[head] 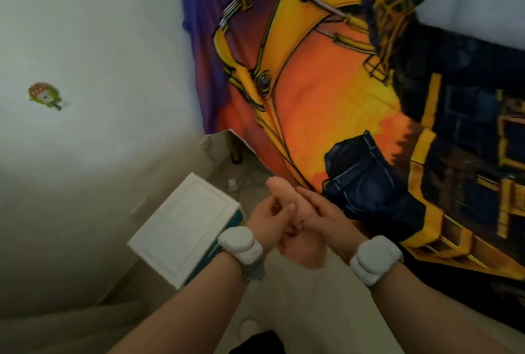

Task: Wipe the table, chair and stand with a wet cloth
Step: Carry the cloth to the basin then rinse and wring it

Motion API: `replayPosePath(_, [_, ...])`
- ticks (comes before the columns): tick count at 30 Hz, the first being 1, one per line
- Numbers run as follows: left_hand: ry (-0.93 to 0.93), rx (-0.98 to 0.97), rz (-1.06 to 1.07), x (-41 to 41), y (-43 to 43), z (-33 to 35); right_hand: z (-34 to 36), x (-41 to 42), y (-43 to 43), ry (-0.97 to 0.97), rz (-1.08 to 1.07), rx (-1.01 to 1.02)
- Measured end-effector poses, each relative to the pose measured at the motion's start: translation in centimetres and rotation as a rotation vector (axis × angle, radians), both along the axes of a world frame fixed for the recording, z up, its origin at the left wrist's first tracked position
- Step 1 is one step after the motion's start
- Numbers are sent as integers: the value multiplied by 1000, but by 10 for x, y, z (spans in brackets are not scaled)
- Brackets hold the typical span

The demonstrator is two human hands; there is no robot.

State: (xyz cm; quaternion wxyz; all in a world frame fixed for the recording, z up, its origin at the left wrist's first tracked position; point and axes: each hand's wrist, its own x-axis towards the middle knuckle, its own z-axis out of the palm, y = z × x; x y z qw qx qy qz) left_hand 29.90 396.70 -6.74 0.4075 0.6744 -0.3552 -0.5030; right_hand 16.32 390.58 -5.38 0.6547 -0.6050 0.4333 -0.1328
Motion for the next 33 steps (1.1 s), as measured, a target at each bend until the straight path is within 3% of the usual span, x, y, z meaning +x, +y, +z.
replayPosePath(3, [96,-109,-105,-66,-15,23,23,-80,3,-63,-260,24])
replayPosePath(9, [156,-154,-322,-203,-25,42,32,-227,24,76,-551,13])
replayPosePath(14, [59,-150,-546,-362,-10,68,60,-393,86,170,-759,-111])
replayPosePath(17, [-19,-171,-768,-486,8,85,77,-520,144,220,-1049,-176])
replayPosePath(26, [-131,-261,-880,-603,-1,97,86,-643,170,234,-1298,-231])
replayPosePath(33, [-253,-441,-1009,-708,-76,89,93,-726,133,475,-1374,-284])
